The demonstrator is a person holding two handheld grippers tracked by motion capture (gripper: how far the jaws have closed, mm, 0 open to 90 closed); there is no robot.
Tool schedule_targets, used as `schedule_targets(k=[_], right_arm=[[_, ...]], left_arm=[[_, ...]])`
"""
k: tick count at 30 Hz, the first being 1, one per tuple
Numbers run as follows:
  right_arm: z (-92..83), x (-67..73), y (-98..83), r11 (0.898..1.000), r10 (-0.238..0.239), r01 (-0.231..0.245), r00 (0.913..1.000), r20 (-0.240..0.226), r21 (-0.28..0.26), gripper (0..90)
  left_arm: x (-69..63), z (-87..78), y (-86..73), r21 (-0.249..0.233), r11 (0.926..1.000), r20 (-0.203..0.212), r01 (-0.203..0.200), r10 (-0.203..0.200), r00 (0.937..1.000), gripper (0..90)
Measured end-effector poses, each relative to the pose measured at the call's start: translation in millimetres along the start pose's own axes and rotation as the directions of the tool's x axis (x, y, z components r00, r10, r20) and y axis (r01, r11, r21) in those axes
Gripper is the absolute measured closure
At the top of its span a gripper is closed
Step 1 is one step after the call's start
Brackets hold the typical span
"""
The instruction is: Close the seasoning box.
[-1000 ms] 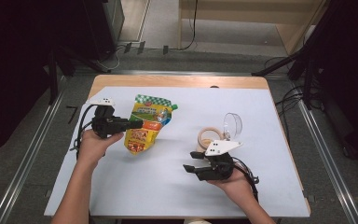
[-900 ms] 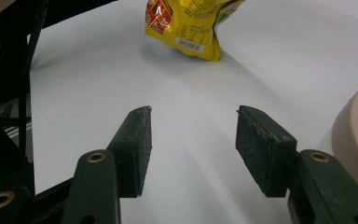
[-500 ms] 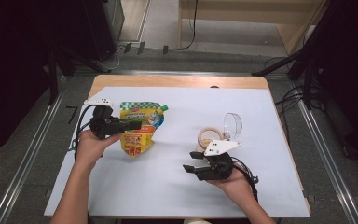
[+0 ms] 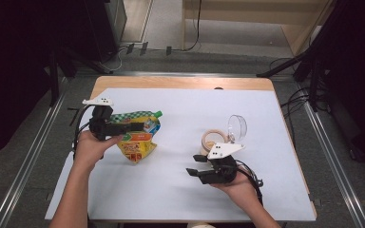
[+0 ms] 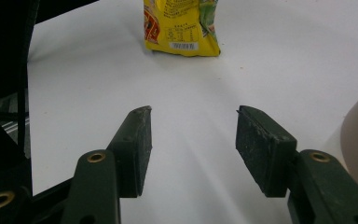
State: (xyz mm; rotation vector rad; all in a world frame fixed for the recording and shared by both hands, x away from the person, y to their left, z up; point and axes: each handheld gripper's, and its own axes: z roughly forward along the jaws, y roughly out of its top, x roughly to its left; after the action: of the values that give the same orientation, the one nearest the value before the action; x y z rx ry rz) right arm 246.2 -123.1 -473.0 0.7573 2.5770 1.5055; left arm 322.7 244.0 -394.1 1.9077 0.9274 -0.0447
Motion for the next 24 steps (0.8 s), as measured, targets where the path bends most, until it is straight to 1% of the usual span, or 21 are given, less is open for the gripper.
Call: schedule_targets(k=[5, 8, 9, 12, 14, 15, 17, 19, 20, 22, 24], right_arm=[[1.4, 0.4, -0.1, 1.000, 0.000, 0.000, 1.0000, -0.003, 0.008, 46.8], [1.4, 0.6, -0.1, 1.000, 0.002, -0.002, 1.0000, -0.003, 0.009, 46.7], [1.3, 0.4, -0.1, 1.000, 0.000, 0.000, 1.0000, -0.003, 0.009, 46.7], [1.1, 0.4, -0.1, 1.000, 0.005, -0.005, 1.0000, 0.001, 0.010, 46.7], [1.2, 0.3, -0.1, 1.000, 0.004, -0.004, 1.0000, 0.000, 0.012, 46.7], [1.3, 0.3, 0.0, 1.000, 0.005, -0.005, 1.0000, -0.001, 0.011, 46.7], [1.7, 0.5, 0.0, 1.000, 0.007, -0.007, 1.0000, -0.002, 0.014, 46.7], [2.2, 0.7, 0.0, 1.000, 0.006, -0.006, 1.0000, -0.004, 0.015, 46.7], [2.5, 0.8, -0.1, 1.000, 0.006, -0.006, 1.0000, -0.004, 0.015, 46.7], [2.8, 0.8, -0.2, 1.000, 0.003, -0.003, 1.0000, -0.004, 0.018, 46.7], [3.2, 1.3, -0.2, 1.000, 0.005, -0.004, 1.0000, -0.004, 0.021, 46.7]], left_arm=[[-6.9, -4.4, 5.4, 0.003, 0.9999, -0.003, -0.014, 0.014, 0.9999, 64.4], [-11.7, -8.8, 9.0, 0.005, 0.9996, -0.020, -0.029, 0.029, 0.9994, 63.2], [-12.6, -10.4, 10.1, 0.006, 0.9996, -0.023, -0.029, 0.029, 0.9993, 62.1], [-13.4, -14.7, 12.6, 0.008, 1.0000, -0.028, -0.005, 0.005, 0.9996, 58.6], [-15.2, -17.7, 14.1, 0.010, 0.9999, -0.036, -0.010, 0.011, 0.9993, 58.5], [-15.9, -19.5, 15.2, 0.007, 0.9999, -0.037, -0.014, 0.015, 0.9992, 58.5], [-17.9, -23.5, 17.9, -0.003, 0.9999, -0.044, -0.010, 0.010, 0.9990, 58.3], [-19.5, -27.8, 21.0, -0.012, 0.9998, -0.042, -0.017, 0.016, 0.9990, 58.1], [-20.2, -30.4, 22.7, -0.013, 0.9997, -0.050, -0.021, 0.020, 0.9985, 58.1], [-21.1, -35.1, 25.7, -0.021, 0.9997, -0.047, -0.016, 0.015, 0.9988, 58.1], [-23.0, -39.4, 27.9, -0.026, 0.9995, -0.059, -0.016, 0.015, 0.9982, 58.0]])
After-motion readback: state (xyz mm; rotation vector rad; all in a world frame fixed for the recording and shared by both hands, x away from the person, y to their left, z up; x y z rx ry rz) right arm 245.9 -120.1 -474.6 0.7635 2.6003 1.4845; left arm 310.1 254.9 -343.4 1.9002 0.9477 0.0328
